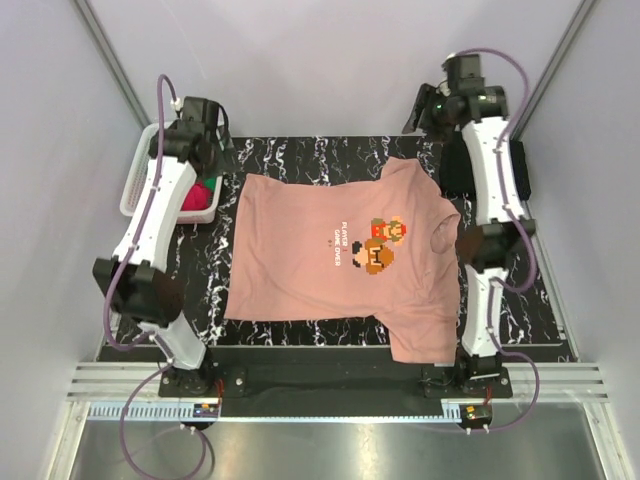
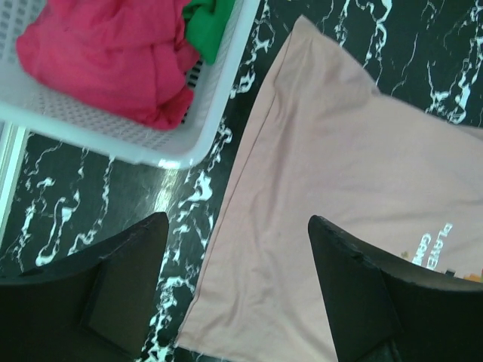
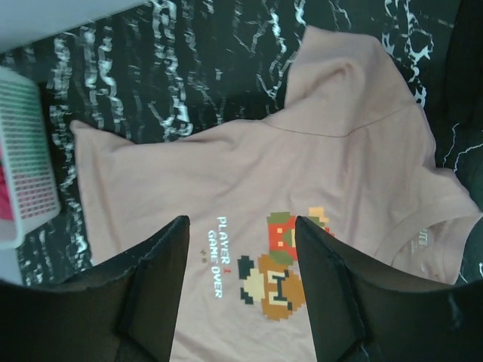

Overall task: Fold and stack the t-shirts
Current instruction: Fold the tshirt

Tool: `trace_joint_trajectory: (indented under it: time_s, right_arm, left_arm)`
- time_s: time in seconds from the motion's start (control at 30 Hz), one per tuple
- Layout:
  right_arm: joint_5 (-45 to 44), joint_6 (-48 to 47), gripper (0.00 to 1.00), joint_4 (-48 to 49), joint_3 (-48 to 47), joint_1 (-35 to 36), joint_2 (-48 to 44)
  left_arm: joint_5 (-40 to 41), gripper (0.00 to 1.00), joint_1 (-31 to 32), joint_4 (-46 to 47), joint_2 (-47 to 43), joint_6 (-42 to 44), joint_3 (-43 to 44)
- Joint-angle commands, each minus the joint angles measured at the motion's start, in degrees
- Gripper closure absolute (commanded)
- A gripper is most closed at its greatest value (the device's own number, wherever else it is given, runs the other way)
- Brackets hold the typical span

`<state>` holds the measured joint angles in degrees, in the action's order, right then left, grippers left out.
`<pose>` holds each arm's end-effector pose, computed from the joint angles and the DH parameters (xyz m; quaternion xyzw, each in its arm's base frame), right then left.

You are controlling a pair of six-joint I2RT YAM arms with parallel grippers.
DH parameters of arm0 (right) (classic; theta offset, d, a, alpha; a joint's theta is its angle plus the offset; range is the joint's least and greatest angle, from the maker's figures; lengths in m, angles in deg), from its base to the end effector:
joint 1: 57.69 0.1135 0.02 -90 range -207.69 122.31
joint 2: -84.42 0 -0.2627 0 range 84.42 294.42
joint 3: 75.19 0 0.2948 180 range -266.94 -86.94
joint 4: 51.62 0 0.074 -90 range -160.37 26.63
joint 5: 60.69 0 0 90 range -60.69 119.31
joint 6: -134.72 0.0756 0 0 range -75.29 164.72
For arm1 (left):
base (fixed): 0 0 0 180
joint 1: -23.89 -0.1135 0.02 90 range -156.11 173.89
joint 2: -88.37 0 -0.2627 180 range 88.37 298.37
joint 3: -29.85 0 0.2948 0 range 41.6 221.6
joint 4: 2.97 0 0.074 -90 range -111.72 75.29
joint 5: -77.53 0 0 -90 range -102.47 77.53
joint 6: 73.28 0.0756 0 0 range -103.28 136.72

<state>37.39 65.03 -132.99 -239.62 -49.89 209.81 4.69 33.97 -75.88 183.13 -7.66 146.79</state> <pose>0.5050 0.0799 0.4131 0.0711 0.9101 0.1604 0.3754 0.4050 -0.0493 0.3734 -0.1657 0.9178 0.0358 0.3590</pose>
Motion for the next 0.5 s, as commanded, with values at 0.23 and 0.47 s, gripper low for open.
trace_joint_trajectory:
  time_s: [0.23, 0.47]
  right_arm:
    - [6.3, 4.6, 0.34, 5.4, -5.1, -2.9, 16.5]
    - [14.0, 7.9, 0.33, 20.2, -7.5, -6.4, 21.8]
  left_arm:
    - [-9.6, 0.21, -1.6, 0.4, 19.7, 2.1, 17.1]
    - [-14.9, 0.21, -1.6, 2.1, 22.4, 3.8, 14.4]
